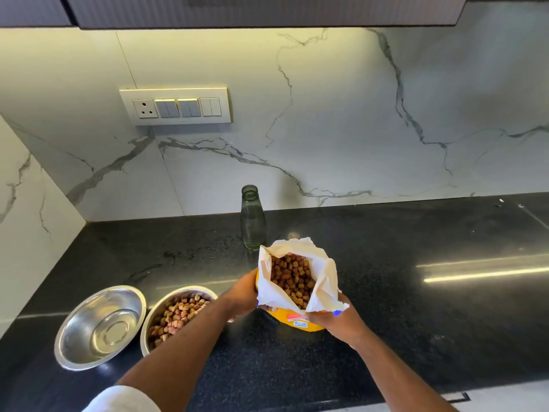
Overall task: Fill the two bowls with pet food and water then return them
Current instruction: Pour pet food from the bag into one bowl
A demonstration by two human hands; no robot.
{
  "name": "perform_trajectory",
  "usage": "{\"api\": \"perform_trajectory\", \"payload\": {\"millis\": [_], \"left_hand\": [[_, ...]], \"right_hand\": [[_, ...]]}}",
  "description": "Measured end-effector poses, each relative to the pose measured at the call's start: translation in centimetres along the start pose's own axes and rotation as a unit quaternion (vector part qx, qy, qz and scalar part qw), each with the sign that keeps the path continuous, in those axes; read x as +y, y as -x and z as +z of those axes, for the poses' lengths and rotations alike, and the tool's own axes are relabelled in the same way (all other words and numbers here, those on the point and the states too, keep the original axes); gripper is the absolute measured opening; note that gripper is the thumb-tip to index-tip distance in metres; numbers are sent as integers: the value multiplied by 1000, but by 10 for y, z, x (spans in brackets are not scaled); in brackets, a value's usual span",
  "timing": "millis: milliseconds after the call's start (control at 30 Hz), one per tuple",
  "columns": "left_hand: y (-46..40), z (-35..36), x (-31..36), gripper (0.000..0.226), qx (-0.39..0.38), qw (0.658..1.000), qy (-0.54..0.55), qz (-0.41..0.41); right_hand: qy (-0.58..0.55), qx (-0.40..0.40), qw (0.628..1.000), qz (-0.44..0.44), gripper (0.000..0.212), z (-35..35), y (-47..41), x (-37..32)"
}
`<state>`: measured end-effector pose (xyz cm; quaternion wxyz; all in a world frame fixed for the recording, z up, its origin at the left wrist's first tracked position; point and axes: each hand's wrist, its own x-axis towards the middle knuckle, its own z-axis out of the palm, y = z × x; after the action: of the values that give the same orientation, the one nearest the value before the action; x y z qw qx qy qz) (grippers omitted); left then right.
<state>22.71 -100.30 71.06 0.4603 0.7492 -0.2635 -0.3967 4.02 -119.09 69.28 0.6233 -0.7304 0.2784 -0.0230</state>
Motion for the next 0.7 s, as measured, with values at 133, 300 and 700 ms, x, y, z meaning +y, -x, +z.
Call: {"api": "perform_trajectory", "payload": {"millis": [133, 300, 700], "left_hand": [[9, 0, 2, 78, 23, 1000, -2, 13], [24, -11, 8, 86, 44, 999, -14, 17], [78, -43, 39, 92, 84, 994, 15, 64]], "right_hand": [[14, 7, 1000, -11, 70, -1, 15, -11], [23, 2, 999, -45, 82, -7, 38, -29], [19, 172, 980, -97, 83, 0, 92, -95]]}}
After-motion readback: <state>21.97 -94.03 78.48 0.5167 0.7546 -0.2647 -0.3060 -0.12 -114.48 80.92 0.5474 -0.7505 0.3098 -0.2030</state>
